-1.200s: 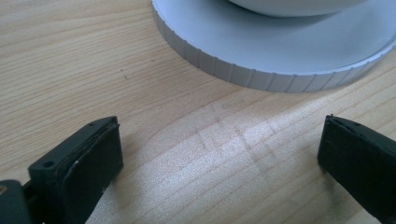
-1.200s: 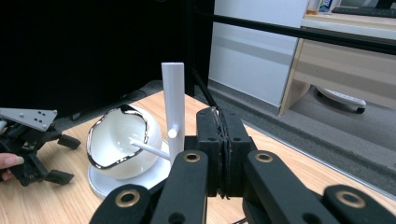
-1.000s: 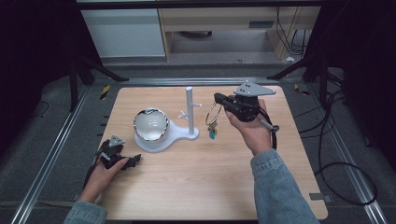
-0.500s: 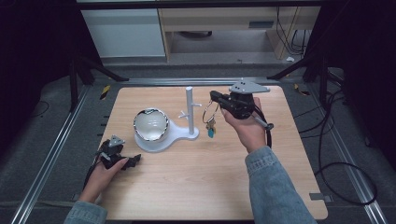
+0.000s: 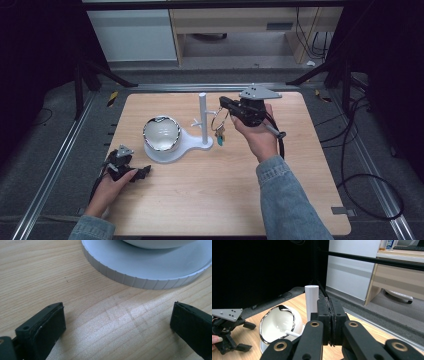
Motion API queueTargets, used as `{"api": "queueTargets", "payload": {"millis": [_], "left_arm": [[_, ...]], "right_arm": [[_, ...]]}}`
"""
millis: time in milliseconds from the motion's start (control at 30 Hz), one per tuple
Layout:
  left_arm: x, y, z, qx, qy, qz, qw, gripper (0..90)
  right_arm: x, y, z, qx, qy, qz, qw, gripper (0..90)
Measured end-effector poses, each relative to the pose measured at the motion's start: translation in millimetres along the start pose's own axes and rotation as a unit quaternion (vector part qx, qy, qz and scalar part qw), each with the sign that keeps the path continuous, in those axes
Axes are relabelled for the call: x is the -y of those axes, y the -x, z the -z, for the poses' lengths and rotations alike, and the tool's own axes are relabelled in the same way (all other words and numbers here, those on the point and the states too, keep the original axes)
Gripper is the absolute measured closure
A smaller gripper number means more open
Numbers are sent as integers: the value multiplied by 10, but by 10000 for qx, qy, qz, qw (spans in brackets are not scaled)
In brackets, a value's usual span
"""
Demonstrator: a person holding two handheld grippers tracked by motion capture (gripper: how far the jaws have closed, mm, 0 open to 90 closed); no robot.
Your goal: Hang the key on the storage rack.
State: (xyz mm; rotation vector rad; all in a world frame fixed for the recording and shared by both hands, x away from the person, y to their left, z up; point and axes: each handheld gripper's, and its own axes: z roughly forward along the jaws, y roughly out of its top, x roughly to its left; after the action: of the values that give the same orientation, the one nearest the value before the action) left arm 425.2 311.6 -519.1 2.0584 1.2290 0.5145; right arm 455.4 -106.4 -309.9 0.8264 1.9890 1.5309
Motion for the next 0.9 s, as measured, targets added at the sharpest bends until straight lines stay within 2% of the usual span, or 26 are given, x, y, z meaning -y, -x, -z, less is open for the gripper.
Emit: {"api": "queueTargets", "payload": {"millis": [467,900], "left_arm": [[0,0,0,0,0,0,10000,0],[0,0,0,0,0,0,10000,0]], "right_arm": [[2,-58,-114,-50,26,-36,10000,889],[38,-29,-196,-76,-20,-83,9999,888]]}}
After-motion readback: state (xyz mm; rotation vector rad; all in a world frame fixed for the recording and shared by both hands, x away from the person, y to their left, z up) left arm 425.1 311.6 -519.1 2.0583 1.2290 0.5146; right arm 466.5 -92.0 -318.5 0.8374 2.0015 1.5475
